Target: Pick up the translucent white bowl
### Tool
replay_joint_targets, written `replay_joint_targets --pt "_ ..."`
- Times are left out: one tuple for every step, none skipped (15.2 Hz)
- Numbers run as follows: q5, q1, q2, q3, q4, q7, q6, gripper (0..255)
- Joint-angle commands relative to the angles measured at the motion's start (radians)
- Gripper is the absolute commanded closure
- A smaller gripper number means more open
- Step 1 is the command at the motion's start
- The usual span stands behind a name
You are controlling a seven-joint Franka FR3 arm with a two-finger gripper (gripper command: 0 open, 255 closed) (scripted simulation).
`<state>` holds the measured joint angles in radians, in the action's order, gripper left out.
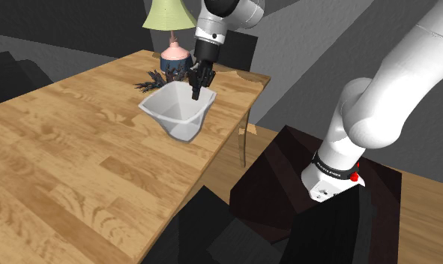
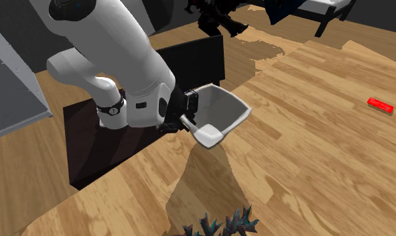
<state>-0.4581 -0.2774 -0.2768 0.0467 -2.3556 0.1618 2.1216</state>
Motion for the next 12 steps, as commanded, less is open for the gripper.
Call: replay_joint_targets --pt "0.007 0.002 -0.009 0.000 0.017 -0.012 -0.023 255" --pt "0.011 0.002 -0.014 0.000 0.026 -0.018 -0.036 255" --pt "0.014 0.003 -0.018 0.000 0.035 -0.024 -0.048 255" --pt "0.017 0.004 -0.022 0.000 0.045 -0.030 -0.061 255" --pt "0.021 0.005 -0.026 0.000 0.054 -0.036 -0.073 255" --pt "0.024 0.006 -0.030 0.000 0.064 -0.042 -0.086 255" --pt "0.027 0.006 -0.033 0.001 0.074 -0.047 -0.098 255" --pt "0.030 0.007 -0.036 0.001 0.084 -0.053 -0.111 255" --pt "0.032 0.008 -0.039 0.001 0.095 -0.058 -0.123 255" --pt "0.035 0.008 -0.042 0.001 0.105 -0.063 -0.135 255" --pt "0.036 0.008 -0.043 0.001 0.107 -0.064 -0.137 255" --pt "0.036 0.008 -0.042 0.001 0.107 -0.064 -0.137 255"
